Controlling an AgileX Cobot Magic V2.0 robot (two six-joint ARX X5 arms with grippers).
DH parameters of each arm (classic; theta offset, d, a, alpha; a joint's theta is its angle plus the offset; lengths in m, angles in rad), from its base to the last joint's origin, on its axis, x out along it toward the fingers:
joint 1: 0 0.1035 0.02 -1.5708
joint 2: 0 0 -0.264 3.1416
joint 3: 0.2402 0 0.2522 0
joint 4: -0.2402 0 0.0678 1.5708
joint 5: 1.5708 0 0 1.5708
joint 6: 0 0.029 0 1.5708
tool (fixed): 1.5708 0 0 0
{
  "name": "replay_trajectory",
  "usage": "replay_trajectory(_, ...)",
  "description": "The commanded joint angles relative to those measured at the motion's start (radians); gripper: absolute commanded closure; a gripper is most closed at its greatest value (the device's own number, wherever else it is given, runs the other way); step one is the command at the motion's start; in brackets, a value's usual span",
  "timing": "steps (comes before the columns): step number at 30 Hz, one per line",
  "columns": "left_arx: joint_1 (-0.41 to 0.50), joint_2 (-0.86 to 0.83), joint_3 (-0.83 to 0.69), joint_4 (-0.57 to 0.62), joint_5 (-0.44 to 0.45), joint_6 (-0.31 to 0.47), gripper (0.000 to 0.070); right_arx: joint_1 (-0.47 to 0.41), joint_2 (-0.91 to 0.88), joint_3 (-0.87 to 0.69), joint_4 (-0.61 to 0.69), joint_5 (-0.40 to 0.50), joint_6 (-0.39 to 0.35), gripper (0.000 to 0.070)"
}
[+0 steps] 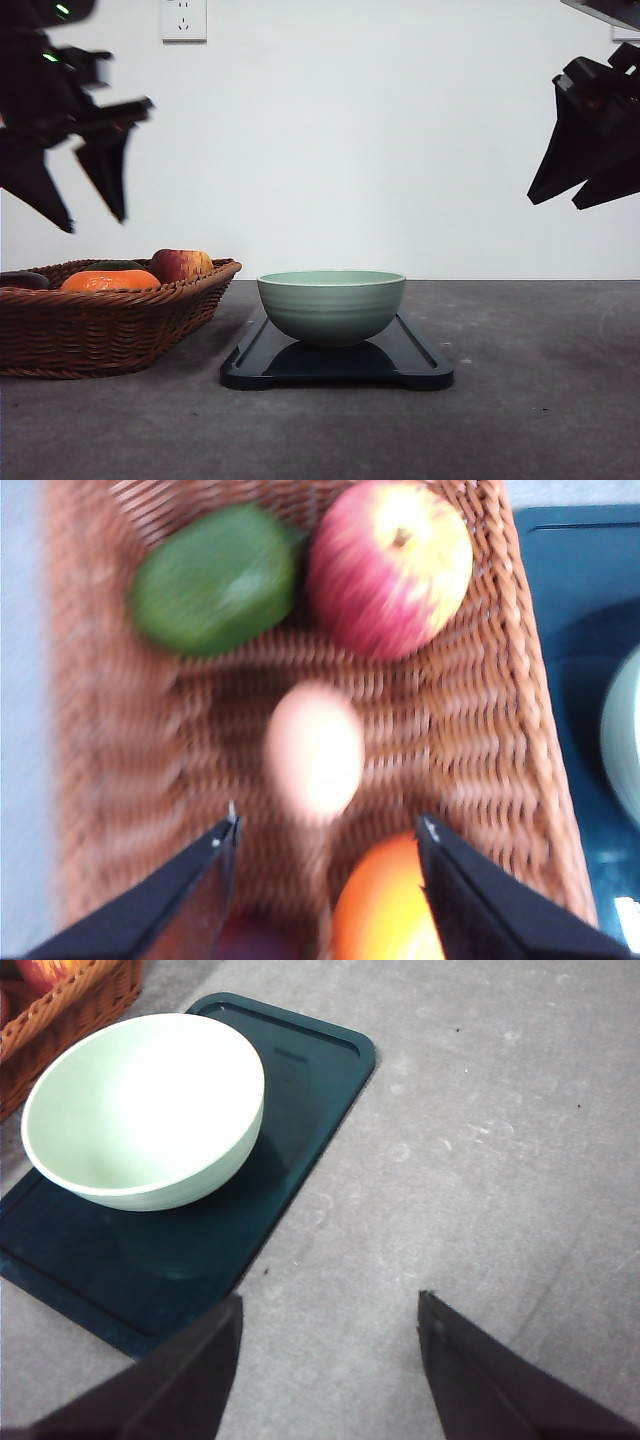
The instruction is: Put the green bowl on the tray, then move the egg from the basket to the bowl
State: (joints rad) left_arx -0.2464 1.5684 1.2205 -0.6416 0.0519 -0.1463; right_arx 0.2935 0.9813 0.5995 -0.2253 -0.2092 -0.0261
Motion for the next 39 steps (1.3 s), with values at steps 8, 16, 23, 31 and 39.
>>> replay_trajectory(8,-0.024,0.179,0.098,0.019,-0.072,0.003,0.0269,0.003,0.006,0.007,0.013,0.000,-0.007,0.0354)
replay_trajectory(16,-0.018,0.265,0.098,0.059,-0.087,0.003,0.0269,0.003,0.006,0.007,0.013,0.000,-0.007,0.0354)
replay_trajectory(23,-0.018,0.305,0.098,0.063,-0.087,0.000,0.0272,0.003,0.006,0.007,0.013,0.001,-0.008,0.0354)
replay_trajectory(31,-0.018,0.305,0.098,0.078,-0.087,-0.001,0.0327,0.003,0.006,0.007,0.013,0.001,-0.008,0.0354)
replay_trajectory(39,-0.018,0.305,0.098,0.069,-0.087,0.000,0.0410,0.003,0.006,0.007,0.013,0.002,-0.008,0.0354)
